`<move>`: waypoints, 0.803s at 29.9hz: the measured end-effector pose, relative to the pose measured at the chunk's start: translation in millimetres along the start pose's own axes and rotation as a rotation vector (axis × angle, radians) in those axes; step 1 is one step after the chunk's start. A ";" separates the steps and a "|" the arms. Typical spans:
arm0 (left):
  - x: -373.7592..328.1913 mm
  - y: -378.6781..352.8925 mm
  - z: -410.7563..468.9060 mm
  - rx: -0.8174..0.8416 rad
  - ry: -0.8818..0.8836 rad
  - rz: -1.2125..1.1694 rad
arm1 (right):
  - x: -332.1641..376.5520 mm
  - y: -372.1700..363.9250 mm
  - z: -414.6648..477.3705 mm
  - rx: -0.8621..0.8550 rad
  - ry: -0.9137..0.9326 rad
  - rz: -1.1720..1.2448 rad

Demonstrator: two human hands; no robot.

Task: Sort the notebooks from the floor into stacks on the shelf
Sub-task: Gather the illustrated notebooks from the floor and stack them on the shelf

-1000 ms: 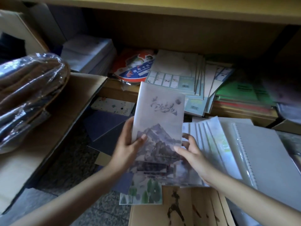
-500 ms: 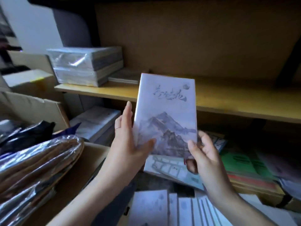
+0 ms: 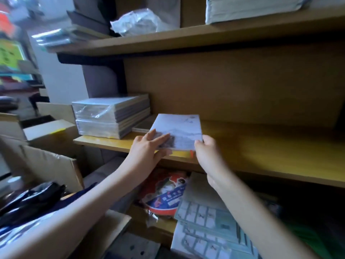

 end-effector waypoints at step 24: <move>120.0 -44.3 116.1 -0.062 0.316 0.333 | -13.3 -61.8 40.2 0.313 0.374 -1.043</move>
Point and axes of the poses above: each hand's wrist, its own z-axis towards the middle knuckle, its own y-axis out of the back of the hand, x = y × z, the point moved 5 cm from there along z, towards the middle knuckle, and after that the axes turned 2 degrees about -z, right-handed, at the moved point
